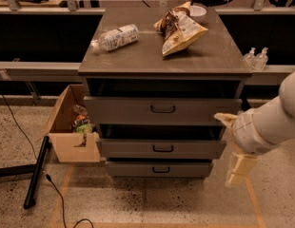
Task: Open bottom drawer
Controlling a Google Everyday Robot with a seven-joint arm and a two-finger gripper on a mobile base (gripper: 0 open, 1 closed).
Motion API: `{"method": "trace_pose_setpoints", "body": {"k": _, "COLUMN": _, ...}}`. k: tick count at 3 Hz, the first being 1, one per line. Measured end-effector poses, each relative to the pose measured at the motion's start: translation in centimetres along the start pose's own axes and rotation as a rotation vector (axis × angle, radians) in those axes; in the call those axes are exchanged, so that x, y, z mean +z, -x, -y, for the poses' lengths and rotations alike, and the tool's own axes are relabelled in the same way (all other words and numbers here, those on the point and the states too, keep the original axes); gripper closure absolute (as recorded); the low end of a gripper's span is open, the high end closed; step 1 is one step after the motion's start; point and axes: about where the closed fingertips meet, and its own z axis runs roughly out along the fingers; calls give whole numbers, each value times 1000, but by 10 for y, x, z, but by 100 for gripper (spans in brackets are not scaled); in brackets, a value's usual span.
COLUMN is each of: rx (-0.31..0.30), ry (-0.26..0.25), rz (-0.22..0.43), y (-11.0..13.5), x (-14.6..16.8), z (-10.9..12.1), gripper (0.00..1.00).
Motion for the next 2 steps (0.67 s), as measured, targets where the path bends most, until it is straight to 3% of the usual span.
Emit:
{"method": "trace_pose_setpoints", "body": {"k": 1, "rx": -125, "ry": -16, "rz": -29, "y": -5, "x": 64, "z": -9, "gripper": 0}}
{"method": "trace_pose_setpoints", "body": {"k": 2, "rx": -147, "ry": -92, "rz": -44, "y": -7, "x": 70, "z": 7, "gripper": 0}}
